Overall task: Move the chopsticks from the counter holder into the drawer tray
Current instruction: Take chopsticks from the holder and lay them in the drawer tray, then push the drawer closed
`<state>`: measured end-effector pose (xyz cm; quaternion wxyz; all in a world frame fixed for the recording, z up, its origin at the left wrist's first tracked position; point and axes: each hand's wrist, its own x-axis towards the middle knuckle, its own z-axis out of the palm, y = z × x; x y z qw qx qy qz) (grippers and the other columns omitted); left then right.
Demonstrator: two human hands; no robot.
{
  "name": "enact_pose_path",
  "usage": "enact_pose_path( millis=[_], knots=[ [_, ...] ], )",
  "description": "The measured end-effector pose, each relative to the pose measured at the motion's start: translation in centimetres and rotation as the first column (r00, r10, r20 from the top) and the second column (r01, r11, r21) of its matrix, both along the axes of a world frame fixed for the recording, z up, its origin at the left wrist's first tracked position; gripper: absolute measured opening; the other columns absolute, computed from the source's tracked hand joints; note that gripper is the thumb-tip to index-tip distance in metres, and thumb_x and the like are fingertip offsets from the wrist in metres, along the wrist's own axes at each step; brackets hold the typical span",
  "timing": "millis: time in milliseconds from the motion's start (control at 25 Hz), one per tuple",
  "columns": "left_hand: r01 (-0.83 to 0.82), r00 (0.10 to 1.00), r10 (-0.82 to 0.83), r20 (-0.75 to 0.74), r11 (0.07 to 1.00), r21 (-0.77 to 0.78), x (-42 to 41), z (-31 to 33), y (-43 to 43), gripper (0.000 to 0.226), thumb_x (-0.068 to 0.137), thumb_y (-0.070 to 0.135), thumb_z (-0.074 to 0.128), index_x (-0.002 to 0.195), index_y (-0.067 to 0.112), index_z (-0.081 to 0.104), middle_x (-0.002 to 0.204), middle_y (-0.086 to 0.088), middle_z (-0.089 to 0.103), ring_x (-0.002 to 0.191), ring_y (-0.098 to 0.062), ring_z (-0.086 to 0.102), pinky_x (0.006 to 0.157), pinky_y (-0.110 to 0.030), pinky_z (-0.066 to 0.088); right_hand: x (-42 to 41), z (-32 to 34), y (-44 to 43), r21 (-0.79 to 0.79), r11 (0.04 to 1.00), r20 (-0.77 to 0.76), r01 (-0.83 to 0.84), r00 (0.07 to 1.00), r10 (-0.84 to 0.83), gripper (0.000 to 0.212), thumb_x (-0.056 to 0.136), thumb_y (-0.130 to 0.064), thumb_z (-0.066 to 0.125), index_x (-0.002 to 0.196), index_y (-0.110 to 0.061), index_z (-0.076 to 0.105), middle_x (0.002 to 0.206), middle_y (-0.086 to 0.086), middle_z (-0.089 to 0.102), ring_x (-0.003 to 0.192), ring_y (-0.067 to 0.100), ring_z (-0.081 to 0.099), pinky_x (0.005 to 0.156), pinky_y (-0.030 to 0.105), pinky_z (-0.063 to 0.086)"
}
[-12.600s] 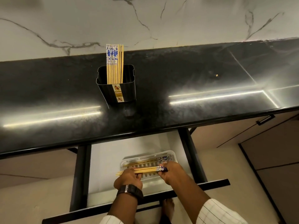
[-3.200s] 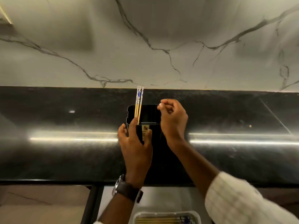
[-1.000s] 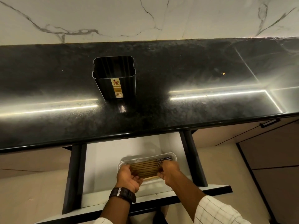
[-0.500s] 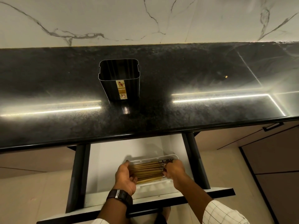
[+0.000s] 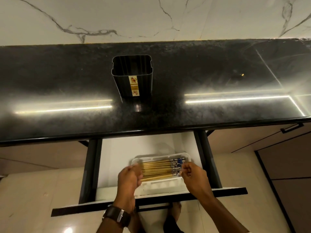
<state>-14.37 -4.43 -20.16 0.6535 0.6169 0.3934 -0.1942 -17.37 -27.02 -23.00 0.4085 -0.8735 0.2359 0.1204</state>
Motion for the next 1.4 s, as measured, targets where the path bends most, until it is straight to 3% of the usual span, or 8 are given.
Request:
enact_pose_path(
  millis=[160,280,480,680,840,1040,1160,1400],
  knots=[
    [0.447,0.746,-0.653,0.131,0.636,0.629,-3.5,0.8,2.1,0.028,0.099,0.049,0.051,0.118,0.032,0.062,0.117,0.018,0.064,0.11,-0.009,0.063,0.089,-0.027,0.054,-2.6,0.8,0.1,-0.157,0.969,0.076,-0.191,0.976,0.204,0.021,0.097,-0.029,0.068,0.117,-0.025,0.071,0.111,-0.01,0.072,0.097,0.007,0.065,0.085,0.023,0.057],
    [0.387,0.598,-0.787,0.153,0.45,0.805,-7.1,1.3,3.4,0.034,0.093,0.047,0.061,0.119,0.026,0.067,0.118,0.017,0.06,0.109,-0.008,0.058,0.09,-0.029,0.057,-5.7,1.0,0.3,-0.294,0.944,0.318,-0.149,0.916,0.244,0.024,0.089,-0.022,0.076,0.112,-0.016,0.074,0.108,-0.001,0.073,0.098,0.015,0.066,0.082,0.031,0.06],
    [0.087,0.874,-0.342,0.344,0.809,0.582,-10.9,1.7,2.7,0.026,0.079,0.021,0.081,0.066,0.011,0.062,0.062,0.0,0.06,0.062,-0.022,0.055,0.061,-0.03,0.049,-8.6,2.9,3.3,0.195,0.891,0.203,0.41,0.872,-0.446,0.024,0.09,-0.04,0.066,0.08,-0.019,0.061,0.073,-0.001,0.066,0.068,0.017,0.061,0.06,0.021,0.046],
    [0.012,0.959,-0.097,0.266,0.952,0.304,-11.1,0.9,2.4,0.024,0.083,0.009,0.078,0.064,0.0,0.066,0.059,-0.017,0.065,0.063,-0.033,0.058,0.071,-0.045,0.054,-9.1,4.0,5.6,0.578,0.591,0.01,0.563,0.719,-0.695,0.041,0.103,0.006,0.042,0.062,0.002,0.044,0.05,0.017,0.039,0.04,0.021,0.04,0.041,0.023,0.042],
    [0.085,0.981,-0.124,0.152,0.967,0.239,-12.8,-1.1,3.3,0.013,0.08,-0.007,0.076,0.076,0.005,0.079,0.081,-0.012,0.079,0.088,-0.034,0.071,0.086,-0.04,0.055,-10.1,0.4,5.6,0.381,0.621,-0.191,0.684,0.716,-0.671,0.023,0.093,0.005,0.054,0.072,0.009,0.062,0.072,0.029,0.066,0.072,0.039,0.065,0.069,0.044,0.056],
    [-0.209,0.97,0.211,-0.117,0.978,0.025,-12.5,-3.9,2.7,0.04,0.087,-0.012,0.068,0.127,-0.007,0.062,0.124,-0.025,0.064,0.116,-0.041,0.059,0.103,-0.047,0.047,-9.2,-1.8,6.5,0.304,0.704,-0.379,0.642,0.76,-0.528,0.024,0.085,-0.007,0.073,0.108,-0.004,0.069,0.099,0.021,0.073,0.099,0.04,0.07,0.097,0.054,0.056],
    [-0.319,0.926,0.258,-0.274,0.924,-0.21,-10.9,-4.9,2.3,0.025,0.094,-0.01,0.058,0.118,-0.015,0.062,0.113,-0.034,0.067,0.094,-0.047,0.066,0.078,-0.049,0.057,-8.5,-2.4,6.7,0.268,0.722,-0.421,0.638,0.752,-0.508,0.016,0.089,-0.006,0.071,0.104,-0.001,0.074,0.094,0.019,0.076,0.092,0.038,0.072,0.092,0.049,0.059],
    [-0.291,0.908,0.209,-0.362,0.938,-0.189,-9.2,-6.1,2.4,0.019,0.092,-0.004,0.065,0.11,-0.011,0.066,0.092,-0.033,0.074,0.082,-0.044,0.072,0.047,-0.037,0.061,-6.9,-2.9,6.8,0.212,0.696,-0.451,0.686,0.701,-0.553,0.019,0.09,0.0,0.069,0.109,0.003,0.072,0.1,0.02,0.072,0.093,0.036,0.067,0.078,0.038,0.059]
  ],
)
